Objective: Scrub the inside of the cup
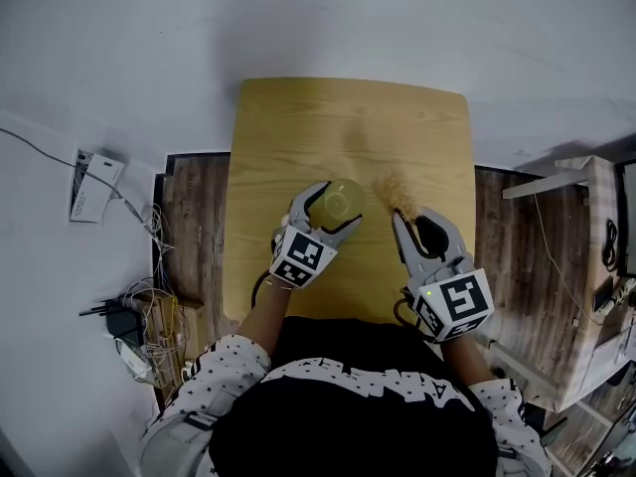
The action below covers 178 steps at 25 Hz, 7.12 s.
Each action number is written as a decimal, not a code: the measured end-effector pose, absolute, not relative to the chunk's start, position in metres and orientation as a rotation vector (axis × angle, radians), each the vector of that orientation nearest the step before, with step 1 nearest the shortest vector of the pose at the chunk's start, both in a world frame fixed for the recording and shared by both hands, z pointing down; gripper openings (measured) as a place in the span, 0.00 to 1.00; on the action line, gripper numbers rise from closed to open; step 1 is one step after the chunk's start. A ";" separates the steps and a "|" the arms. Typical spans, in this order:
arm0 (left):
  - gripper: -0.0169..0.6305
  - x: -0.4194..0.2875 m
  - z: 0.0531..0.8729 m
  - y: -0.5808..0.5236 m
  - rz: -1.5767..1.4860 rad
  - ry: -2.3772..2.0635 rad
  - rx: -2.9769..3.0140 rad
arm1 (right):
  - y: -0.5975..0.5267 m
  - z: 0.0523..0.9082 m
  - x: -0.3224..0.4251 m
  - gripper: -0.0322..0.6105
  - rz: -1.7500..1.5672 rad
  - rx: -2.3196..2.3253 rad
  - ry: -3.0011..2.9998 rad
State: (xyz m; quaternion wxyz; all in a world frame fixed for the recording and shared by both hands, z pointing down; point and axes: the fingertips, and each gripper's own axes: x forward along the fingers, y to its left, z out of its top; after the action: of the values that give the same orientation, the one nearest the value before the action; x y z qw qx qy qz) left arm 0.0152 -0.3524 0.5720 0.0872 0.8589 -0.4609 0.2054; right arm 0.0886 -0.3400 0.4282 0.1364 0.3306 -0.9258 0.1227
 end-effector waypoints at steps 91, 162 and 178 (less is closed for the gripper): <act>0.59 0.006 0.415 -0.266 1.989 -1.143 3.144 | -0.261 0.384 -0.012 0.12 1.628 0.435 -2.731; 0.59 0.005 0.445 -0.232 1.707 -0.753 3.023 | -0.200 0.433 -0.020 0.12 -0.888 -0.114 -2.069; 0.59 0.004 0.445 -0.240 1.721 -0.770 3.028 | -0.209 0.435 -0.021 0.12 -0.962 -0.085 -2.062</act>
State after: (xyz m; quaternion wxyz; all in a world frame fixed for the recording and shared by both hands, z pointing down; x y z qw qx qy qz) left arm 0.0036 -0.2395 0.4446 -0.2112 0.8297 -0.2109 0.4717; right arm -0.0210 -0.2094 0.4351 0.4191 -0.0338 -0.8221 -0.3838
